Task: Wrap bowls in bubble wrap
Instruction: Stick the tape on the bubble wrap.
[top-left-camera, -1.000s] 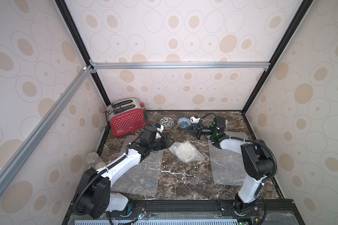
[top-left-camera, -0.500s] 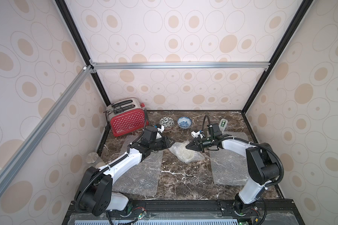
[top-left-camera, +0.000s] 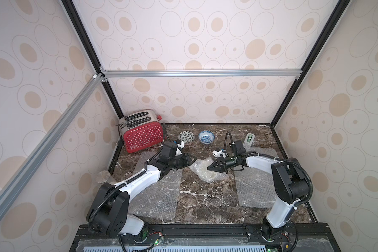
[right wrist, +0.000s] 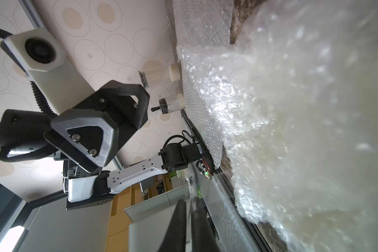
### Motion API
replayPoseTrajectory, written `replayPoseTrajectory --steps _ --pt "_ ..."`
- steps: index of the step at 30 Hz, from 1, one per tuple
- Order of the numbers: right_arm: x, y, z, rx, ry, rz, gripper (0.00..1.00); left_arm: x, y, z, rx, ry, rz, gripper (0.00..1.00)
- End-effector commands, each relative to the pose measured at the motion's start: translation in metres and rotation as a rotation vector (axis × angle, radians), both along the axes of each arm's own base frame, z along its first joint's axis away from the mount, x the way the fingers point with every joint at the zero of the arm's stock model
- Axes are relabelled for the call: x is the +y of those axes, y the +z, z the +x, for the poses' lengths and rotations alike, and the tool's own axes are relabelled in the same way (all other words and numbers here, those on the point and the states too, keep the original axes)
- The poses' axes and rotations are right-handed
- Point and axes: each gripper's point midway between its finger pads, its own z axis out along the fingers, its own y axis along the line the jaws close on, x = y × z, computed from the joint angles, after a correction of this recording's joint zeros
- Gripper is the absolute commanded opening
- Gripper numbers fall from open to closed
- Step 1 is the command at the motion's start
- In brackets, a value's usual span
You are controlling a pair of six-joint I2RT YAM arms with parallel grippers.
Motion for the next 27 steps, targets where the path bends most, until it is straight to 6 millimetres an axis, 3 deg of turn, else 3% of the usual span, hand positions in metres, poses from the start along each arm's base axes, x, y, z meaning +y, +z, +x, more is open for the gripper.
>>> replayPoseTrajectory --steps 1,4,16,22,27 --pt "0.002 -0.009 -0.001 0.017 0.021 0.001 0.11 -0.009 0.004 0.001 -0.009 -0.021 -0.027 0.41" --pt "0.004 -0.013 0.003 0.021 0.02 0.008 0.11 -0.012 0.0 -0.001 -0.002 -0.035 -0.022 0.42" --pt "0.002 0.006 0.016 -0.016 0.022 0.021 0.11 -0.007 -0.025 -0.016 0.046 -0.032 0.004 0.46" --pt "0.002 0.022 0.016 -0.043 0.033 0.033 0.11 -0.007 -0.025 -0.014 0.046 -0.029 0.005 0.46" --pt "0.001 0.021 0.012 -0.037 0.044 0.032 0.11 -0.009 -0.023 -0.012 0.042 -0.031 0.002 0.47"
